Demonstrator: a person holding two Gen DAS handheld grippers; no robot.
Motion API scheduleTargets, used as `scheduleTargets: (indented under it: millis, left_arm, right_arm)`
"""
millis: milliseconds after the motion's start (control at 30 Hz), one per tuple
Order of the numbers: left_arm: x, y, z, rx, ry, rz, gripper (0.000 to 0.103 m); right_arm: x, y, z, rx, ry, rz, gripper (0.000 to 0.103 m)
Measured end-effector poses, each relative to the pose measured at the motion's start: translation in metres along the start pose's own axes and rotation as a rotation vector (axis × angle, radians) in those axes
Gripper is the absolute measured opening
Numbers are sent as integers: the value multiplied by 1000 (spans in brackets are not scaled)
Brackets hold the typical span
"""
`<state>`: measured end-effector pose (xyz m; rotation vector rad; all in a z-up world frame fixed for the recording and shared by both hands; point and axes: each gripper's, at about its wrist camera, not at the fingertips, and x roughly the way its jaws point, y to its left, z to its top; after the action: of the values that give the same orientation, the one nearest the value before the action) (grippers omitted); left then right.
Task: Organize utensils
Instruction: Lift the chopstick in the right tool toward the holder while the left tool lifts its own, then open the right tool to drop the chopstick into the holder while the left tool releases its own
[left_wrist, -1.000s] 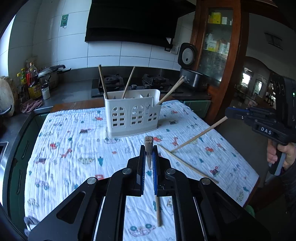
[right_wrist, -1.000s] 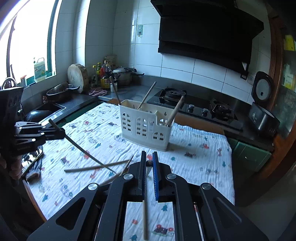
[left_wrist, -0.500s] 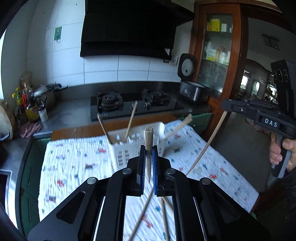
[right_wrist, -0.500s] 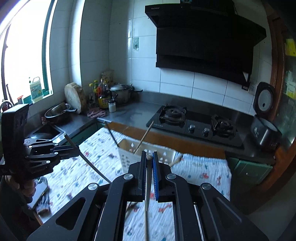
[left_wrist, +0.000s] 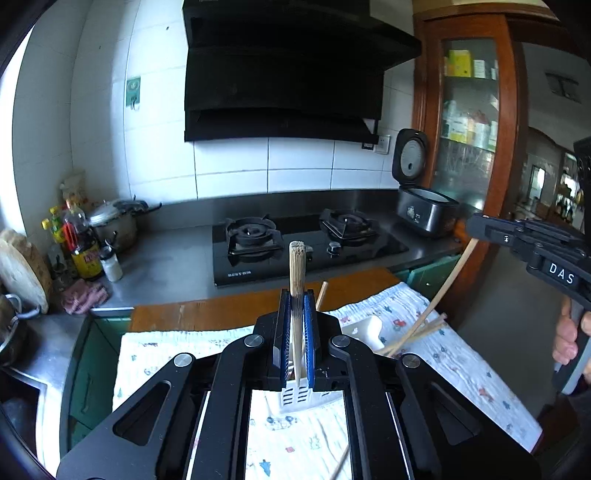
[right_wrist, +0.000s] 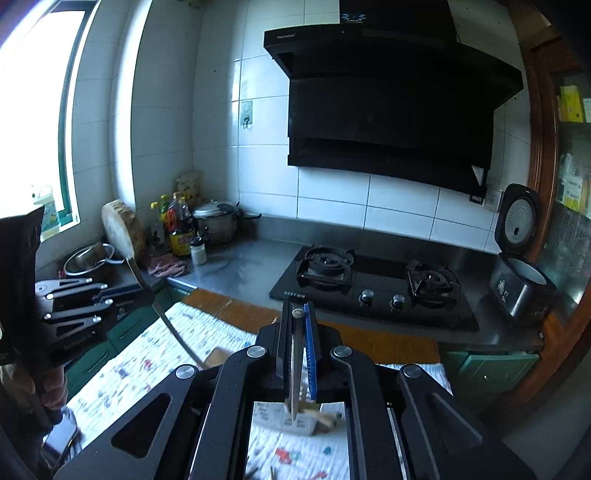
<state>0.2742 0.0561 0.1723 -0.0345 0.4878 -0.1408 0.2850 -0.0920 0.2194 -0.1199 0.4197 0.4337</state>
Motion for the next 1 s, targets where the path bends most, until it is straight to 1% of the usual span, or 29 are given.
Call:
scheduleTargets:
  millis: [133, 233, 367, 433, 567, 800, 1000]
  left_arm:
    - [8, 11, 4, -38, 4, -24, 6]
    - [4, 15, 10, -54, -16, -41, 6]
    - [5, 17, 17, -63, -36, -33, 6]
    - [7, 19, 18, -76, -42, -27, 6]
    - [13, 25, 19, -112, -55, -20, 6]
    - [43, 35, 4, -166, -2, -9, 6]
    - [67, 41, -15, -179, 65, -17, 6]
  right_arm:
    - [14, -5, 4, 21, -10, -1, 7]
    - [24, -5, 3, 18, -9, -10, 7]
    - [41, -7, -3, 33, 4, -3, 7]
    - [51, -7, -8, 39, 30, 10, 7]
    - [64, -5, -19, 28, 70, 11, 7]
    - [77, -3, -34, 15, 109, 11, 7]
    - [79, -4, -40, 13, 121, 12, 7]
